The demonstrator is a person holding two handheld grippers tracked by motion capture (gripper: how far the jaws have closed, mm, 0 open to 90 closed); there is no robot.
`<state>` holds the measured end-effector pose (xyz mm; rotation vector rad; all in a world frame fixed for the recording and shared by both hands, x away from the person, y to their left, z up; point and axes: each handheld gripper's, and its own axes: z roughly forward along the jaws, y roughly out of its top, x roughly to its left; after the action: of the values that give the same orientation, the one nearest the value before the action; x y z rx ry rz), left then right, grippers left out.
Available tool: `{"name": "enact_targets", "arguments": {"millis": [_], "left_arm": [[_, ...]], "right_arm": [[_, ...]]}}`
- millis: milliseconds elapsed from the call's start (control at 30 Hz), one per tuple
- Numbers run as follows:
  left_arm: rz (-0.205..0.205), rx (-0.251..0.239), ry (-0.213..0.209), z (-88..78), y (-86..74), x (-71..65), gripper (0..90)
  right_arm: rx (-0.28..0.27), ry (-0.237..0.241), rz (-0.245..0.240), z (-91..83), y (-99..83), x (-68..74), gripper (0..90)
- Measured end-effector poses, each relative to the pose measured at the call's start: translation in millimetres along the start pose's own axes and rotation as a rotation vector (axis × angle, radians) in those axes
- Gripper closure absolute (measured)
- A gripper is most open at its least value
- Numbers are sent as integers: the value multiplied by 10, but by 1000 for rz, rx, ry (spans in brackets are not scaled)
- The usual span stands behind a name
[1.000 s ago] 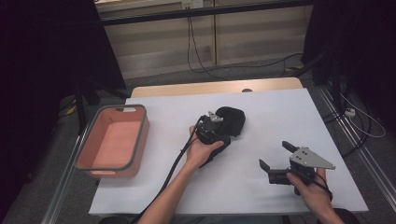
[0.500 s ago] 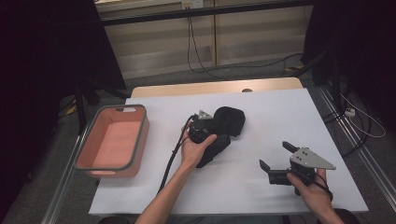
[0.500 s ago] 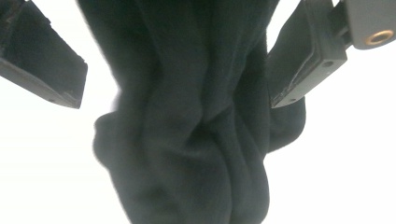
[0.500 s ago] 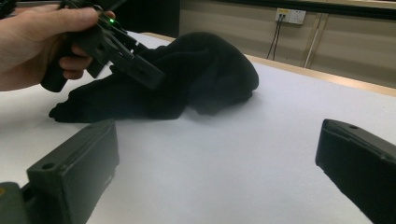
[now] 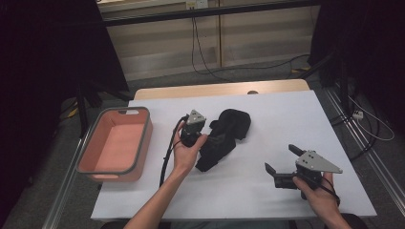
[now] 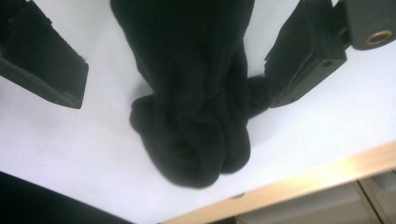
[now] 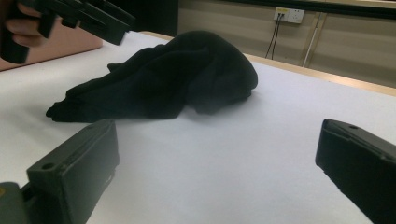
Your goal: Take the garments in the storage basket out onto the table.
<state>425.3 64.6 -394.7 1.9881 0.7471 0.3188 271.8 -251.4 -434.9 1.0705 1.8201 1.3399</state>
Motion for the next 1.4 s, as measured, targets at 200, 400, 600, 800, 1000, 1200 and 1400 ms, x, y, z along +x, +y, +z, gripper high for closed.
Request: {"name": "enact_targets", "arguments": {"millis": [200,400,600,800,1000,1200,1400], "left_arm": [[76,-3,55,-213,2,-7,52],[54,-33,59,-427,-39,57,52],[42,-68,101,-652,-87,140,52],[11,-91,128,-875,-71,301,51],[-16,-114,161,-1113,-52,493,48],[-61,-145,159,-1357,-52,731,53],[-59,-162,216,-1558,-6,871,54]], "right_arm": [[0,-1,2,-3,-1,1,0],[1,-2,4,2,-1,3,0],[3,-6,9,2,-1,-1,0],[2,-3,8,5,0,-2,0],[2,-10,13,14,5,-5,0],[0,-21,21,43,8,-20,0],[4,-25,23,57,0,-38,0]]}}
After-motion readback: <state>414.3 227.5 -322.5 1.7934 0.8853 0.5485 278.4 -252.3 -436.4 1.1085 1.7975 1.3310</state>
